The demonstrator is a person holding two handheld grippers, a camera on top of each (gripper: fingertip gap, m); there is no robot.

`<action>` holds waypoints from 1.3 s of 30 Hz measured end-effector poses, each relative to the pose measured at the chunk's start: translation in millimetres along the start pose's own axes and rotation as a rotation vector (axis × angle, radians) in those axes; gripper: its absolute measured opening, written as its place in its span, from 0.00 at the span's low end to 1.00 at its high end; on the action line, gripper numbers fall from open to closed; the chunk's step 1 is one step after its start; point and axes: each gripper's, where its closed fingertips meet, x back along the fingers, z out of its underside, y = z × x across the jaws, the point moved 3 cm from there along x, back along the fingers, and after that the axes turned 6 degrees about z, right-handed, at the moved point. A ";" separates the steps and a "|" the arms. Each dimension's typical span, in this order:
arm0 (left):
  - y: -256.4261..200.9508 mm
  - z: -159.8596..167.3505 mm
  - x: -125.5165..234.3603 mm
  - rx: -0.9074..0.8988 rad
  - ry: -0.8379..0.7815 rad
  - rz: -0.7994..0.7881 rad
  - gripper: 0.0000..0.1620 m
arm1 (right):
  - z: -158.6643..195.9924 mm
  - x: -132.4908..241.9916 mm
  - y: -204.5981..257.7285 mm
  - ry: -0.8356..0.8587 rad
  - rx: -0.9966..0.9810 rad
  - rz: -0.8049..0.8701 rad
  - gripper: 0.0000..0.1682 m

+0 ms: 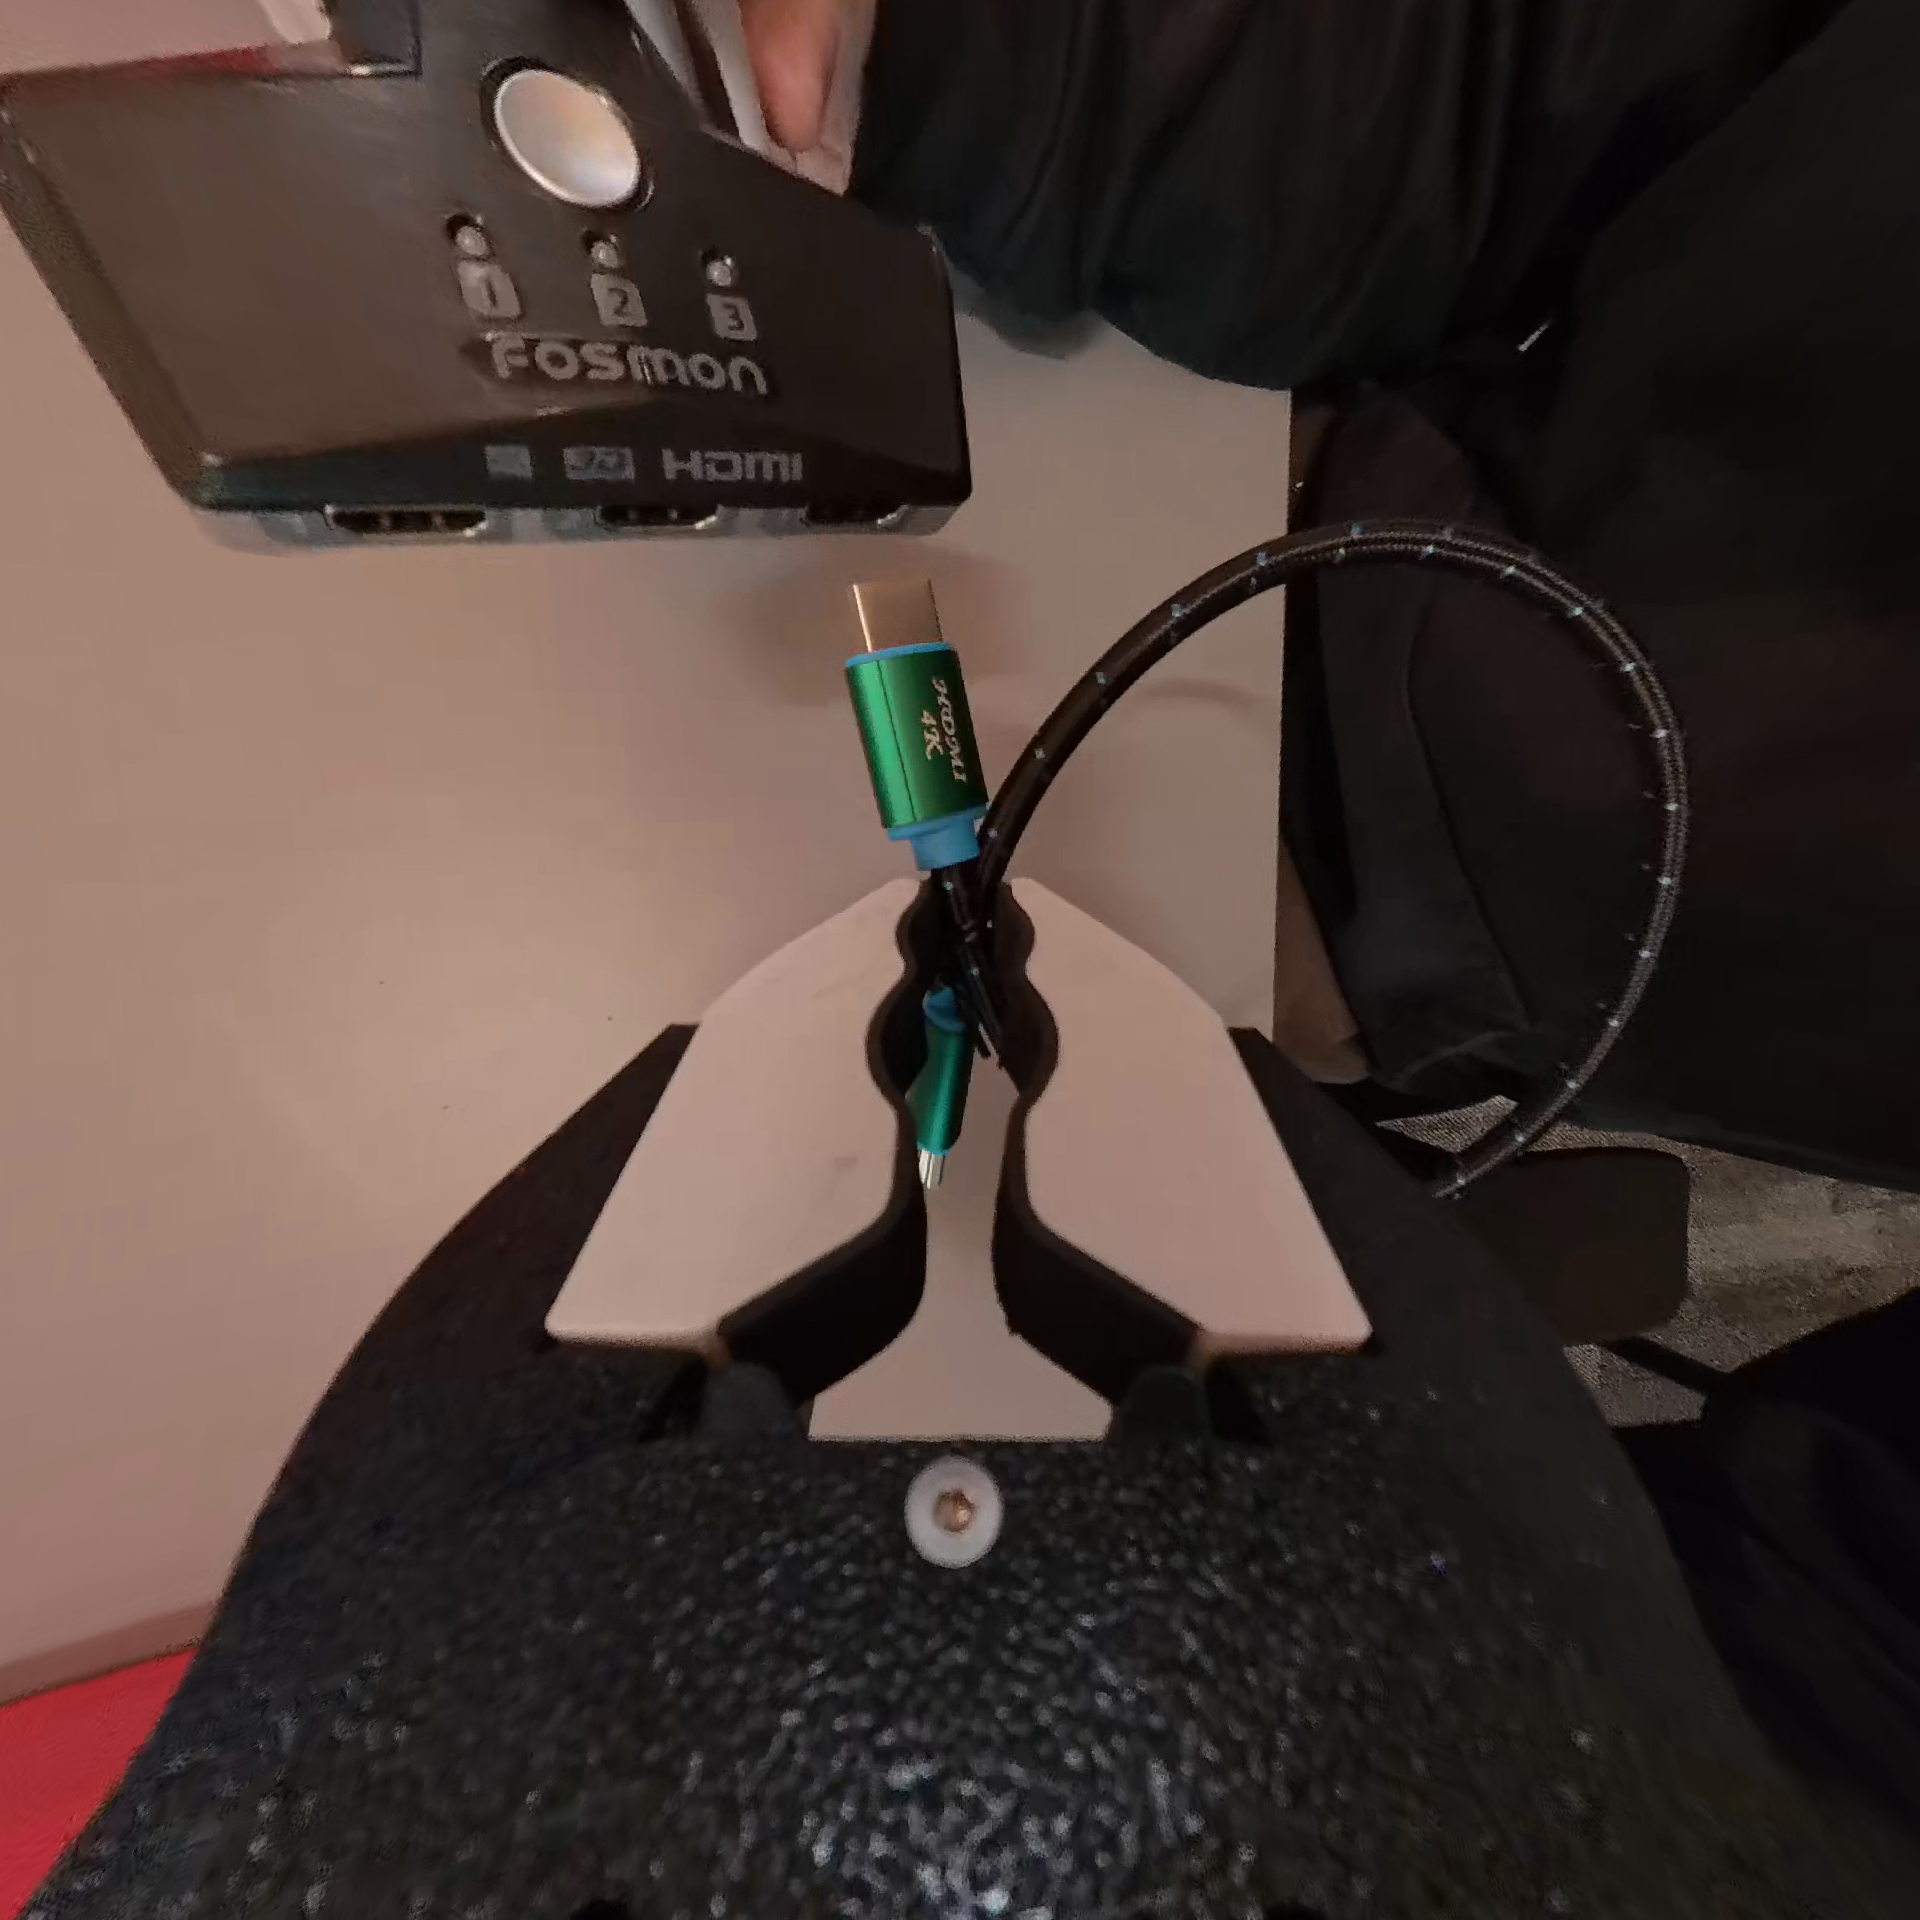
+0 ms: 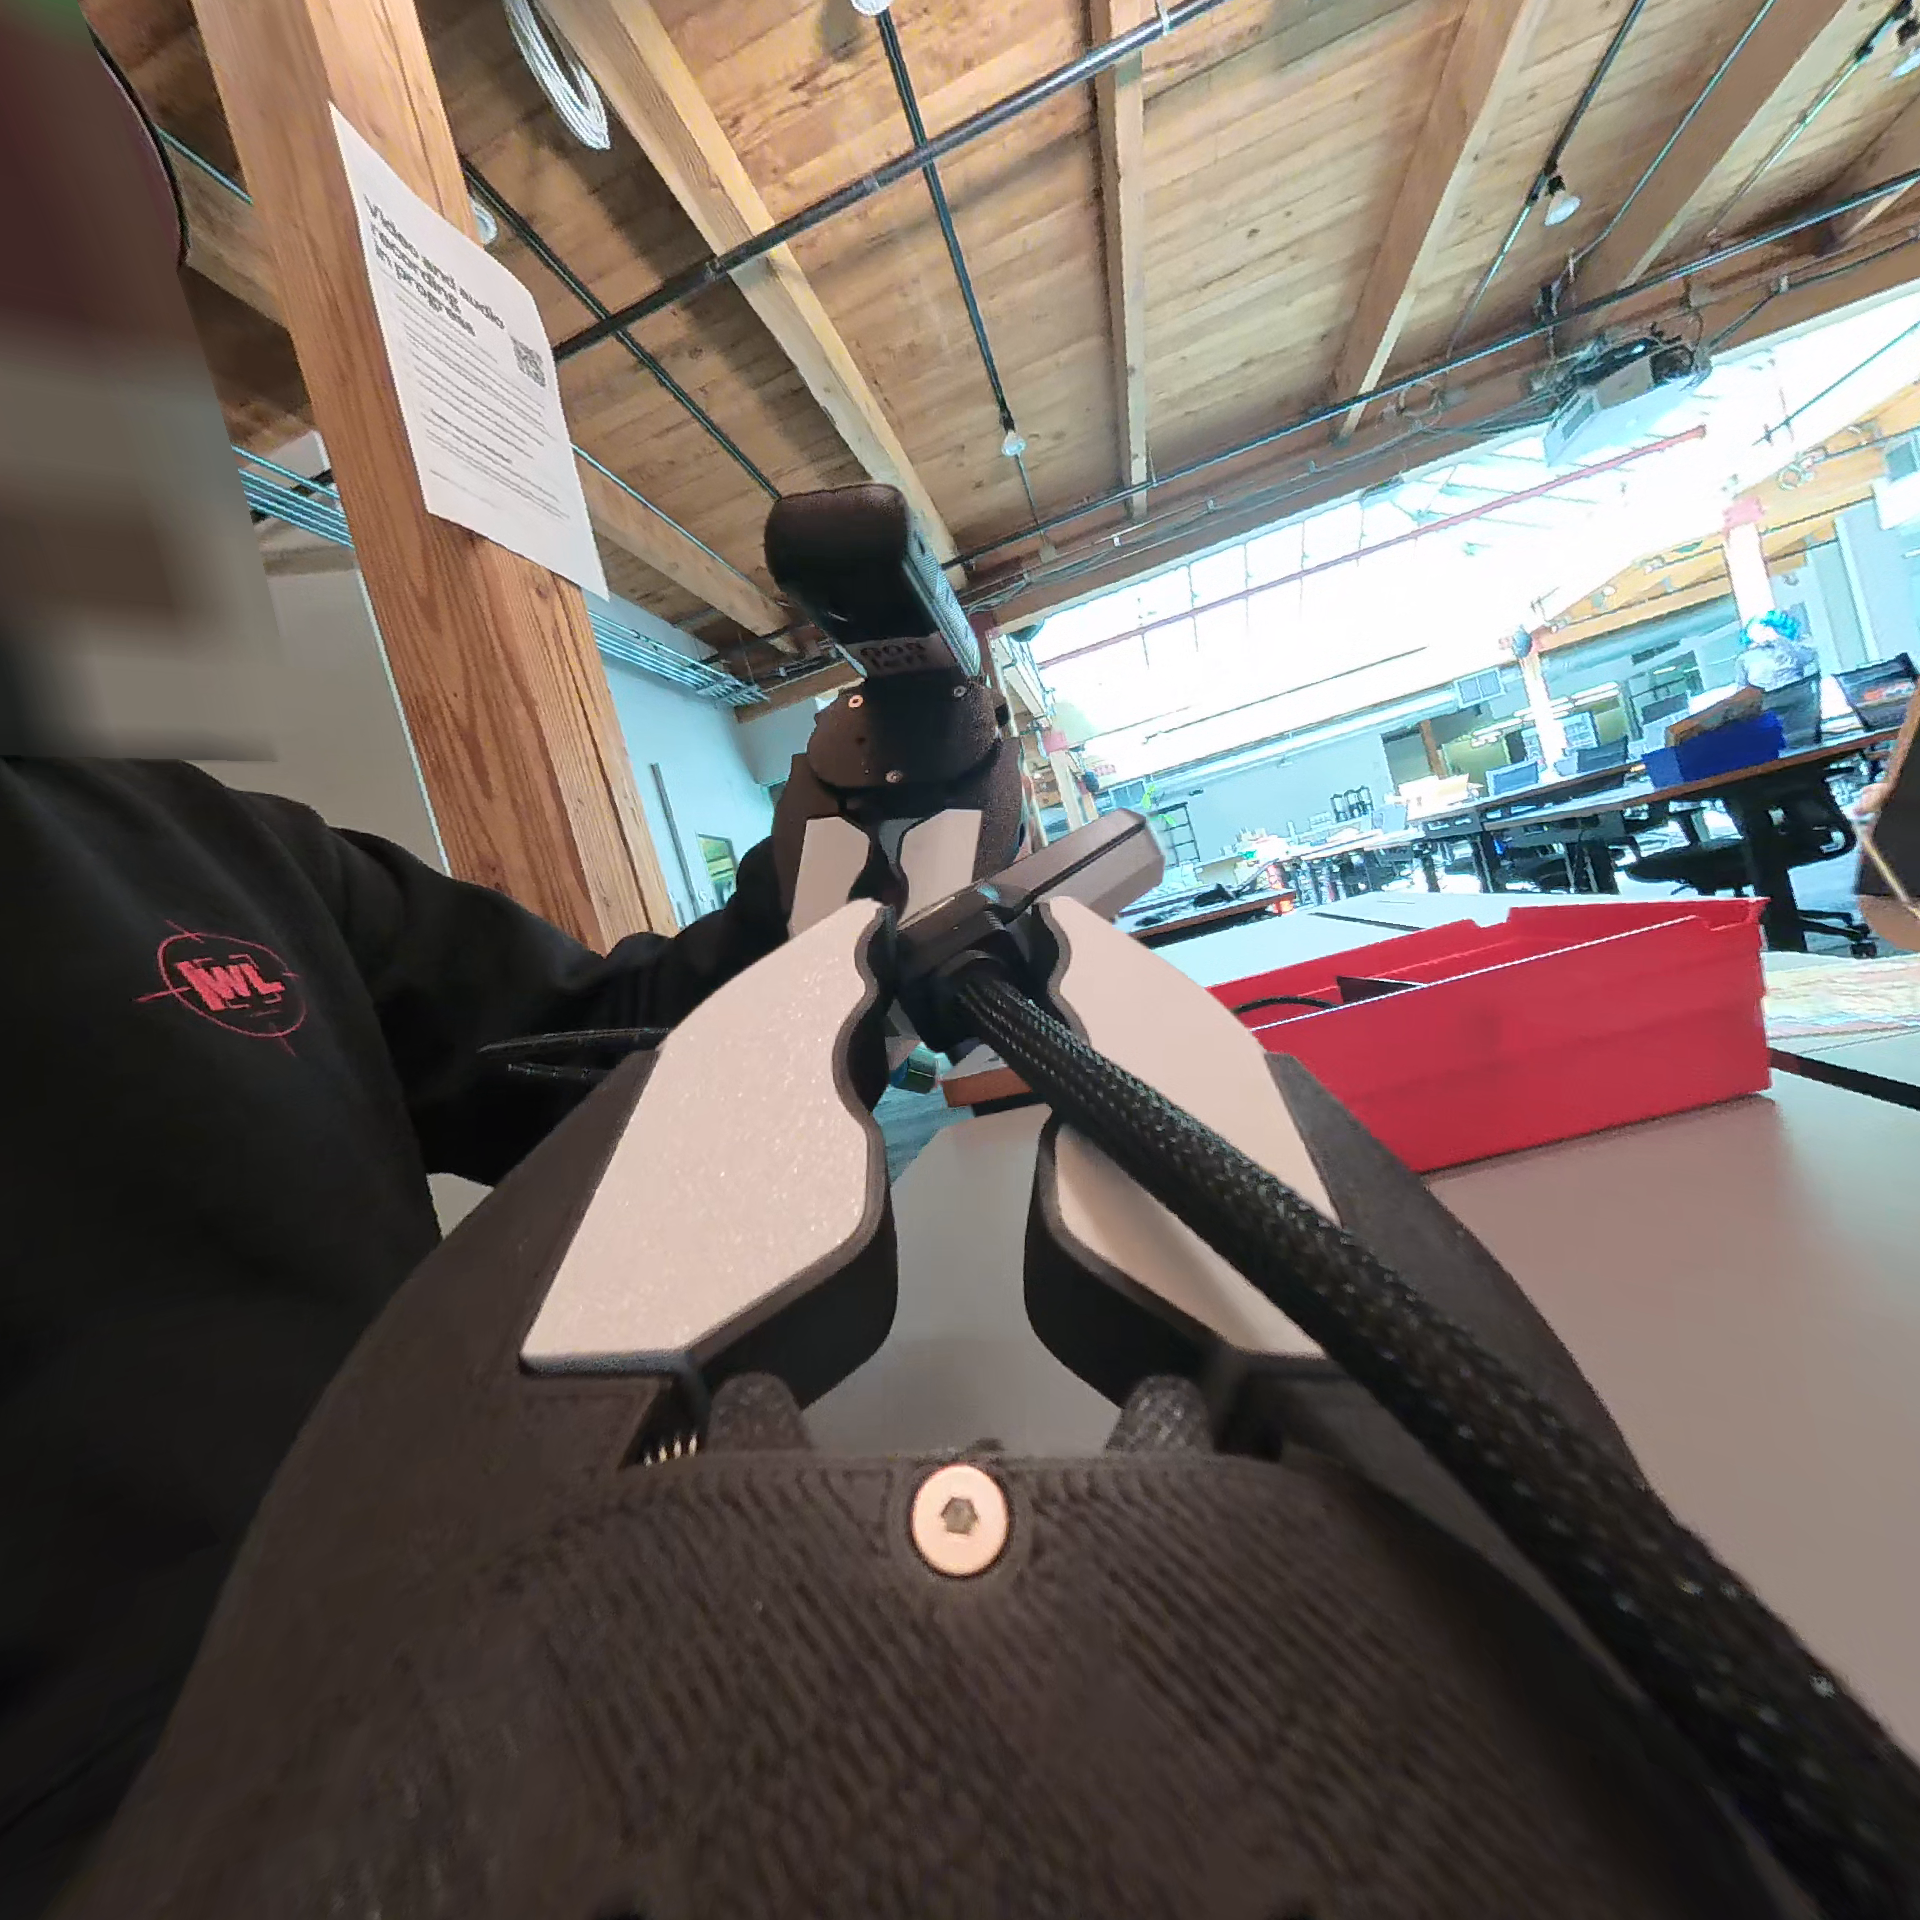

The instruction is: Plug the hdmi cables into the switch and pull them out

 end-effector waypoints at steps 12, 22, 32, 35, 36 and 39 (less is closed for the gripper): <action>-2.1 -3.7 -1.4 0.005 0.017 0.056 0.06 | 6.2 -2.8 6.9 0.041 0.051 -0.032 0.15; 4.3 5.3 -5.8 0.040 0.066 0.051 0.06 | 12.4 -5.2 6.2 0.138 0.157 0.028 0.15; 14.3 5.5 -5.1 -0.005 0.024 -0.027 0.06 | 13.0 -5.7 -3.5 0.097 0.130 0.083 0.15; 18.7 4.2 0.3 -0.029 -0.034 -0.098 0.05 | 11.2 -5.4 -7.3 0.081 0.130 0.117 0.15; 19.3 3.4 2.5 -0.042 -0.053 -0.123 0.05 | 10.7 -5.4 -8.0 0.071 0.124 0.119 0.15; 21.0 2.3 3.2 -0.073 -0.088 -0.174 0.05 | 11.3 -6.6 -9.6 0.062 0.119 0.128 0.15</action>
